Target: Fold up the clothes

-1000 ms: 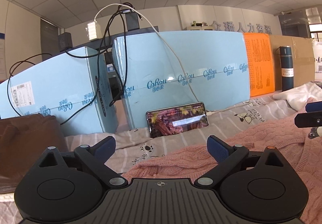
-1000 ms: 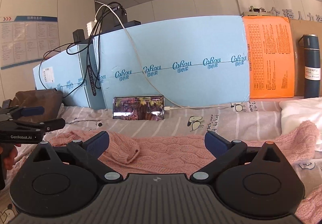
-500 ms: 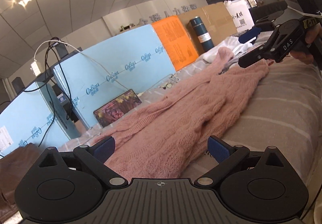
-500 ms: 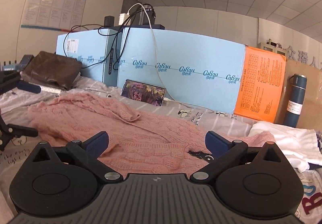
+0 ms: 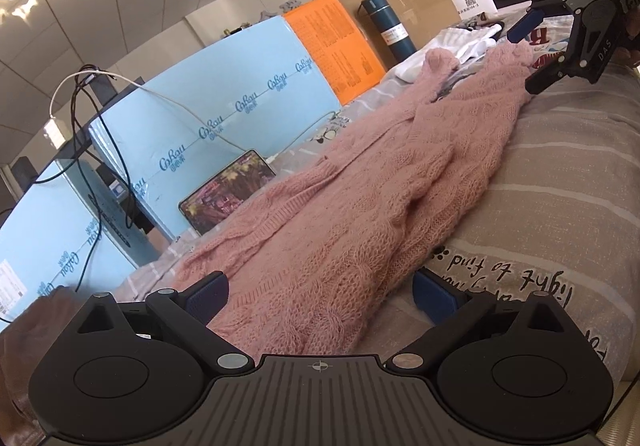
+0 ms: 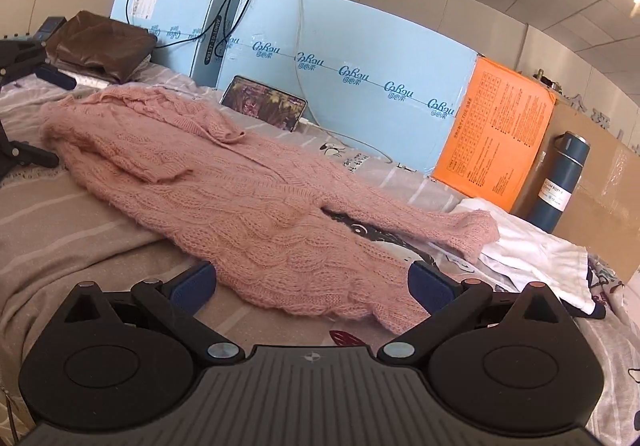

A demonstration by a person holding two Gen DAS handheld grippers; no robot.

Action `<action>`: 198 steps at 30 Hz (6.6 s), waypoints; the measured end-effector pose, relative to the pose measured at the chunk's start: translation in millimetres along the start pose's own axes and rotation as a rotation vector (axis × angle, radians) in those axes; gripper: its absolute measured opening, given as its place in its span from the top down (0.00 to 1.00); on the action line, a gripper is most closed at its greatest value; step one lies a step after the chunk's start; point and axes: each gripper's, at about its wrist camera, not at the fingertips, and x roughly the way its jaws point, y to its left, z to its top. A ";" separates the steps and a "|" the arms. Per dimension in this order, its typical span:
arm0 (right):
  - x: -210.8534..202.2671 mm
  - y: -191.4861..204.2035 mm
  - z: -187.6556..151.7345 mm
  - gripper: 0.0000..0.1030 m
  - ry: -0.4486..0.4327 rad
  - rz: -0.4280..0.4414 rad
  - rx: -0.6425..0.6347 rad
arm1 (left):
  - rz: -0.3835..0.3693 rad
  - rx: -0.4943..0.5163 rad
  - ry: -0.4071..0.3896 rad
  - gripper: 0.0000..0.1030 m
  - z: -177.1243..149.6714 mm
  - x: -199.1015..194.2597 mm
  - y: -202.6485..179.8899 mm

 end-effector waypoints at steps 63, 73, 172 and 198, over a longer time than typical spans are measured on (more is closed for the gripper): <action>-8.5 -20.4 -9.1 0.00 0.152 -0.011 -0.226 | 0.014 -0.050 0.133 0.00 -12.0 -18.0 28.5; 28.6 18.9 18.0 0.00 0.080 0.142 -0.390 | 0.028 0.049 0.094 0.00 3.7 7.4 15.1; 35.4 -135.2 -8.4 0.19 0.030 -0.078 0.808 | -0.126 -0.524 0.015 0.76 19.2 140.1 142.0; 59.2 -153.9 -0.5 0.77 0.101 0.004 0.629 | -0.117 -0.520 0.014 0.77 18.2 140.8 138.9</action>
